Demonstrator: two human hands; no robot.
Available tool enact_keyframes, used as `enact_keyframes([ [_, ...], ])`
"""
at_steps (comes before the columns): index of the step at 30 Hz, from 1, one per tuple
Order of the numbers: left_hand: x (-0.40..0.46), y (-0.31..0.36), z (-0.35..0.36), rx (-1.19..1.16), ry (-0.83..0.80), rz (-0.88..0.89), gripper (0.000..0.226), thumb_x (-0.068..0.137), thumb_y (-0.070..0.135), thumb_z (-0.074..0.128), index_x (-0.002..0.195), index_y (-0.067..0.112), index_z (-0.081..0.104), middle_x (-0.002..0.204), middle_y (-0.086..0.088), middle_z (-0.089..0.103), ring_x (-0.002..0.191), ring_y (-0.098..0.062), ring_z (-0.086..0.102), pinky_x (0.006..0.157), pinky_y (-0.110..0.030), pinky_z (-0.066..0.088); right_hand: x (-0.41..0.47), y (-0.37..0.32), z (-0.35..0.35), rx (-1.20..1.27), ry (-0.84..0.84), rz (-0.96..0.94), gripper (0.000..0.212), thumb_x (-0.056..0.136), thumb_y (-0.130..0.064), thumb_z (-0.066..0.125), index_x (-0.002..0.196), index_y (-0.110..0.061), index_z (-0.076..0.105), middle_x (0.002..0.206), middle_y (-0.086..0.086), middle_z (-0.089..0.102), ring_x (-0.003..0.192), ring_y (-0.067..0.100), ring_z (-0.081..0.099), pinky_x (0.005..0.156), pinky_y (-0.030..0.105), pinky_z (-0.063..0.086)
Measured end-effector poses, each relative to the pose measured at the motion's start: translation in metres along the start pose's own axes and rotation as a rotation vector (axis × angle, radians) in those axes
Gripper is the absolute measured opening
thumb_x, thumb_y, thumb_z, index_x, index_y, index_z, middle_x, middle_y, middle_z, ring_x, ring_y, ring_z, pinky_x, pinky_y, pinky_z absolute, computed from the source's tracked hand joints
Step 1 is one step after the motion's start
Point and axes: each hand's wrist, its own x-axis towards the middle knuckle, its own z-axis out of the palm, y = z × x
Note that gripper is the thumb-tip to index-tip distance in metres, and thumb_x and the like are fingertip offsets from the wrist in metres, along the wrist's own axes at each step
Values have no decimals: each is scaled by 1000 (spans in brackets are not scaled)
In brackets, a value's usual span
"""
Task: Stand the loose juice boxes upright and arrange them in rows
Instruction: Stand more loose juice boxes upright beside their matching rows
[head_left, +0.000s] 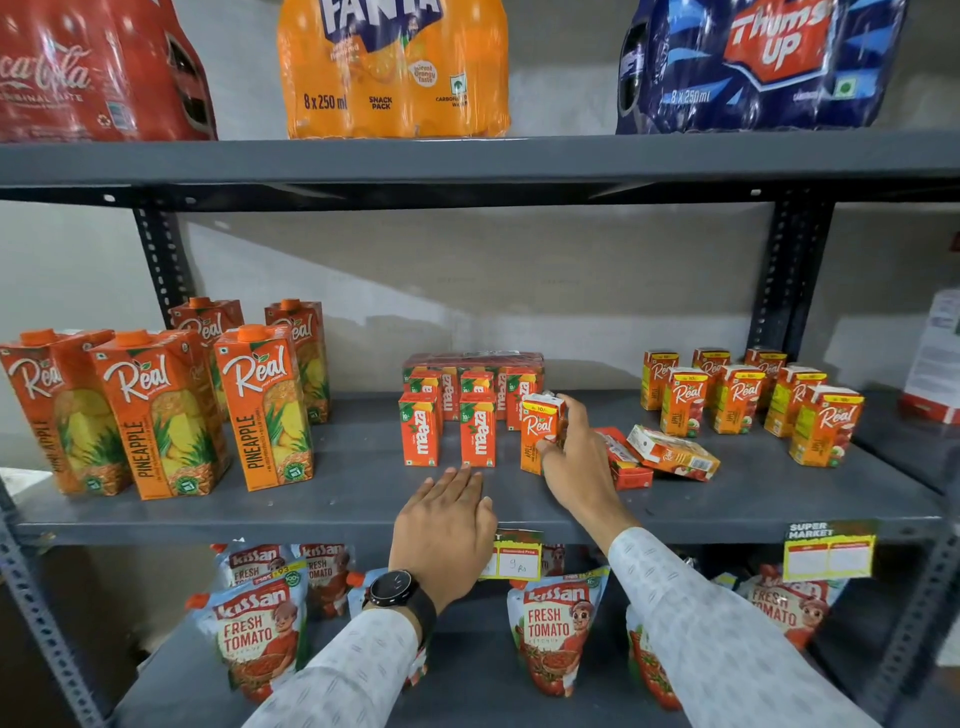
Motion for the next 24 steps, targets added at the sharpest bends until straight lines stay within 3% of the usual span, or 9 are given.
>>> enact_keyframes([
  [6,0,0,-1,4,-1,-3,71,97,49,4,147,22,47,152,3,48,144,-12,39,121,-35,29,0,-2,-1,-15,1,23,75,100,-27,66,161,-27,22,157,2,43,144,26,42,109,48,44],
  [11,0,1,-1,6,-5,-5,72,96,49,4,147,22,47,153,4,48,144,-12,39,121,-36,29,-8,-11,1,-123,150,3,97,77,-64,78,151,-22,31,147,7,48,130,27,55,95,38,50],
  [18,0,0,0,3,-9,-8,73,96,50,3,147,22,47,152,3,49,144,-13,40,121,-36,30,-11,-10,4,-235,164,-52,86,79,-52,83,143,-22,34,132,5,62,113,25,68,84,32,56],
  [24,0,0,0,0,-4,-15,71,97,50,5,145,23,49,151,4,50,143,-12,41,120,-35,31,-10,-12,1,-251,147,-17,77,77,-58,82,131,-21,40,120,3,66,103,22,70,77,30,57],
])
